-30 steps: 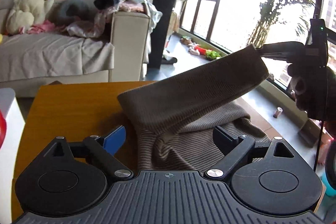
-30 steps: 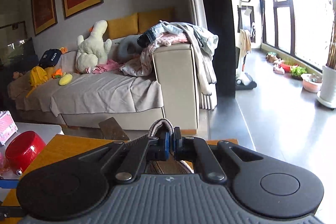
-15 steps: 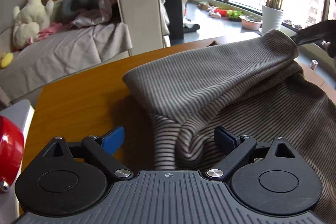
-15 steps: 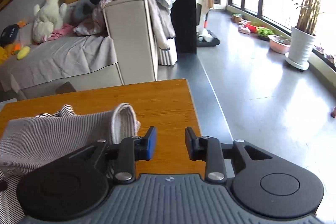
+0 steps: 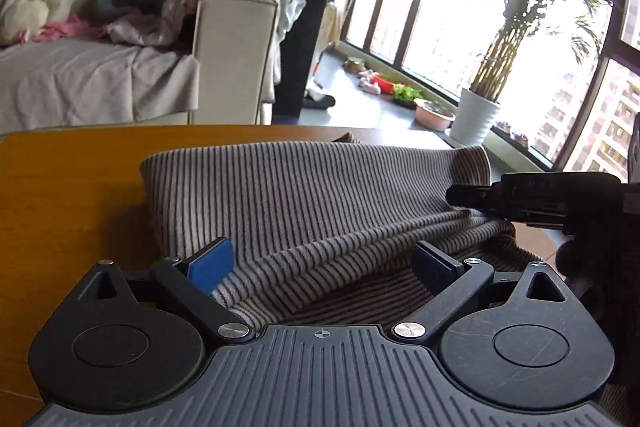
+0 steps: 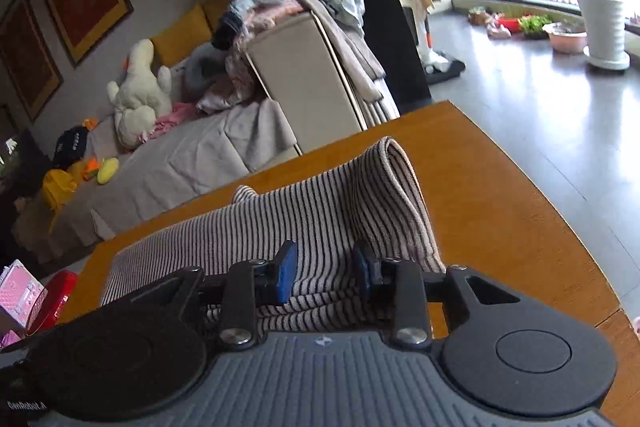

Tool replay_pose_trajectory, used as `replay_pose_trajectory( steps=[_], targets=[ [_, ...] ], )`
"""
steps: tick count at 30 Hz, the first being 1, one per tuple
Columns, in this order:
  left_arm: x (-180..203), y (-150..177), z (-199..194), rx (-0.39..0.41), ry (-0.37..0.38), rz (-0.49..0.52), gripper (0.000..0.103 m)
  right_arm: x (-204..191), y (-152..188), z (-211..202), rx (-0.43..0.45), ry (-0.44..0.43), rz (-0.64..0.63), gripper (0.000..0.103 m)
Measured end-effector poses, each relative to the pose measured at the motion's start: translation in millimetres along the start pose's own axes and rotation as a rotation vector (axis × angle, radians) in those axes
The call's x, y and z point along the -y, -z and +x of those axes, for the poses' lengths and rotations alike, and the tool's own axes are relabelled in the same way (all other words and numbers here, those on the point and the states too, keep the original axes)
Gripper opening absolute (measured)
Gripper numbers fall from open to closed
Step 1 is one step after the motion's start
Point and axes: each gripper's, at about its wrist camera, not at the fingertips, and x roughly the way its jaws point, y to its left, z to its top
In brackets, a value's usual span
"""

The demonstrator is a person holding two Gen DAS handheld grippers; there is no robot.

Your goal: Fold clothes

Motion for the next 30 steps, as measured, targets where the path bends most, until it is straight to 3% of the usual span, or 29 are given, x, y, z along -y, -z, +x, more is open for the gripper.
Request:
replay_pose_trajectory(
  steps=[5, 6, 8, 10, 16, 20, 23, 27, 28, 29, 30],
  targets=[
    [10.3, 3.3, -1.0, -0.018, -0.076, 0.085, 0.099, -7.4, 4.5, -6.9, 0.009, 0.005, -0.021, 0.033],
    [11.1, 3.9, -1.9, -0.018, -0.085, 0.091, 0.099, -9.9, 5.9, -8.4, 0.01, 0.005, -0.033, 0.036],
    [11.7, 5.4, -5.2, -0.016, -0.098, 0.097, 0.099, -14.3, 10.0, -13.4, 0.018, -0.017, -0.048, 0.052],
    [10.6, 7.6, -11.0, -0.003, -0.107, 0.096, 0.099, -19.5, 14.3, -19.1, 0.029, -0.023, -0.059, 0.058],
    [4.6, 5.8, -13.5, -0.015, -0.148, 0.103, 0.099, -27.7, 15.7, -21.1, 0.023, -0.025, -0.094, 0.069],
    [3.4, 6.5, -20.0, -0.025, -0.231, 0.159, 0.099, -31.3, 16.3, -45.3, 0.077, 0.038, -0.145, 0.067],
    [0.5, 10.9, -31.8, -0.027, -0.208, 0.197, 0.099, -22.1, 9.2, -58.2, 0.118, 0.119, -0.152, 0.067],
    [4.0, 13.0, -28.3, -0.067, -0.221, 0.243, 0.099, 3.1, -2.9, -35.6, 0.036, 0.156, -0.045, 0.067],
    [4.9, 13.8, -26.1, -0.079, -0.244, 0.251, 0.099, 5.7, -3.9, -28.6, 0.003, 0.144, -0.031, 0.052],
    [2.6, 12.9, -24.5, -0.087, -0.269, 0.247, 0.099, 8.3, -5.0, -21.7, -0.03, 0.133, -0.017, 0.03],
    [-0.6, 11.4, -22.9, -0.095, -0.296, 0.24, 0.098, 6.6, -8.2, -22.9, -0.028, 0.11, -0.014, 0.03]
  ],
)
